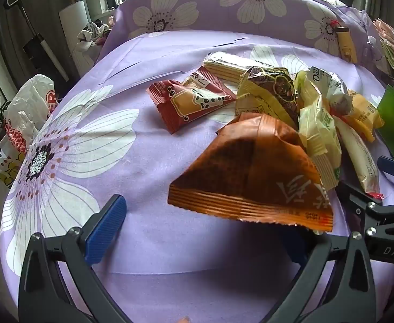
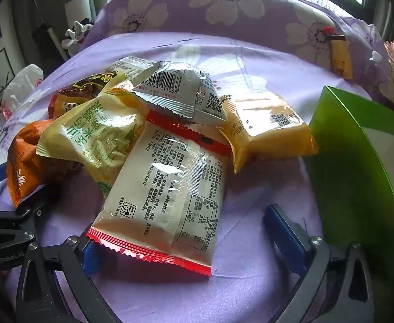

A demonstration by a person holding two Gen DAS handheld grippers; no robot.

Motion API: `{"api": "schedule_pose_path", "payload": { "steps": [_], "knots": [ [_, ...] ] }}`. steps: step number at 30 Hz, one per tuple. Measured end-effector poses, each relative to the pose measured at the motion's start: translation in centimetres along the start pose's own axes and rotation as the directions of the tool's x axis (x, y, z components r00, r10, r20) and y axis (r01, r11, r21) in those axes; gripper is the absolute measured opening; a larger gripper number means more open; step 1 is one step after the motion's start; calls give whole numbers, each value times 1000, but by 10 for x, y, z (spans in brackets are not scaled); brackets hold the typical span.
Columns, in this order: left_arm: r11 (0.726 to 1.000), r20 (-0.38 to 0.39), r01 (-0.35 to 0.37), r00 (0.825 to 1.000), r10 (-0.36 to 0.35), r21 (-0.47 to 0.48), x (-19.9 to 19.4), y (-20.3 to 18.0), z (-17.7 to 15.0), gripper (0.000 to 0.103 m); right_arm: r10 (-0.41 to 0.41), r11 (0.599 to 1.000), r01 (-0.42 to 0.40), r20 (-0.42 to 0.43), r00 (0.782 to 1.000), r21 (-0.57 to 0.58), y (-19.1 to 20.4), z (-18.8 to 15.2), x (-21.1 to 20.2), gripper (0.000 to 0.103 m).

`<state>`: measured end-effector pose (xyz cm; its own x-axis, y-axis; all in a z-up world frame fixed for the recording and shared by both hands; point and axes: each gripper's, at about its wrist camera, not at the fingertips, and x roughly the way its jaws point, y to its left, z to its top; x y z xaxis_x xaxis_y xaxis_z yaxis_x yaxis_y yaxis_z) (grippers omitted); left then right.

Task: Organize snacks
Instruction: 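Move the right tool toward the snack pile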

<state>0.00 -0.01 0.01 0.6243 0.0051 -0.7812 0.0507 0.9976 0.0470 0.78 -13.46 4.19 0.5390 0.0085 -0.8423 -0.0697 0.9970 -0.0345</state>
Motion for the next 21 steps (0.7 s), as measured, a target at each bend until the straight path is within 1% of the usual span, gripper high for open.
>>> {"api": "schedule_pose_path", "payload": {
  "steps": [21],
  "knots": [
    [1000, 1, 3, 1000, -3, -2, -4, 1, -2, 103, -1, 1000, 1, -7, 1000, -1, 0, 0, 2, 103]
  ]
}}
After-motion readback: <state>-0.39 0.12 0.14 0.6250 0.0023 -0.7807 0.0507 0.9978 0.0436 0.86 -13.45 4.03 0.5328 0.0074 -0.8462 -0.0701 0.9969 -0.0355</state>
